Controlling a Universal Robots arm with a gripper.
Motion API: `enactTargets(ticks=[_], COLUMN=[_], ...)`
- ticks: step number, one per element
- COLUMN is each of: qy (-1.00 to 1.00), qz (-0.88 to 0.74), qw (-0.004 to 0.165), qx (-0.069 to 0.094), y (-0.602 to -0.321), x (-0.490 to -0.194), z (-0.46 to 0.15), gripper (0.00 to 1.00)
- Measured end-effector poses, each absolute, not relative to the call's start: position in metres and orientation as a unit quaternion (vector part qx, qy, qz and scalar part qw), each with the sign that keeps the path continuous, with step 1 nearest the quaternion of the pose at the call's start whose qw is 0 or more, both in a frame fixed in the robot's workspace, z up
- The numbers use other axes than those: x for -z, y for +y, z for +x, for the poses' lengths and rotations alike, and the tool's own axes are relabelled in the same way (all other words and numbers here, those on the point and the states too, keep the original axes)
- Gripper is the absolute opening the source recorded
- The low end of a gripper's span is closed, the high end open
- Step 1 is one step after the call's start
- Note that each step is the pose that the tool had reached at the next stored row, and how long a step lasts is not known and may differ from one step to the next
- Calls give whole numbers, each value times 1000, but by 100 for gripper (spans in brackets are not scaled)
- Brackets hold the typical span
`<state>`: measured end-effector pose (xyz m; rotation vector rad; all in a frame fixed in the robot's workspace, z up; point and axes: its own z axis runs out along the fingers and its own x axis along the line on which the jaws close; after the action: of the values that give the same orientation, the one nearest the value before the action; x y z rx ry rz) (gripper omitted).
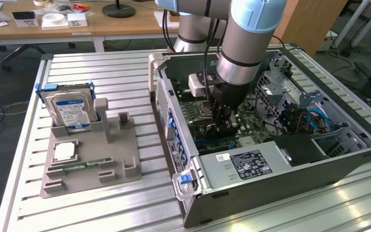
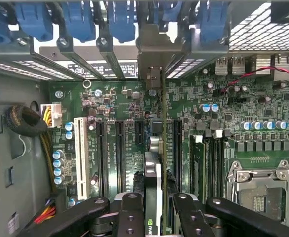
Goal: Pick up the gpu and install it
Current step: 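Insert the gpu into the slot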
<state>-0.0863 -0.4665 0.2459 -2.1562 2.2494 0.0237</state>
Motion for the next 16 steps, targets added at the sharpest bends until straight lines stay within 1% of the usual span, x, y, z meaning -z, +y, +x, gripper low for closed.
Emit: enactTargets(ticks=[16], qy=[722], qz=[-692], qw=[13], qx=[-8], y=[-466], x=[-247], z=[-87], gripper=[27])
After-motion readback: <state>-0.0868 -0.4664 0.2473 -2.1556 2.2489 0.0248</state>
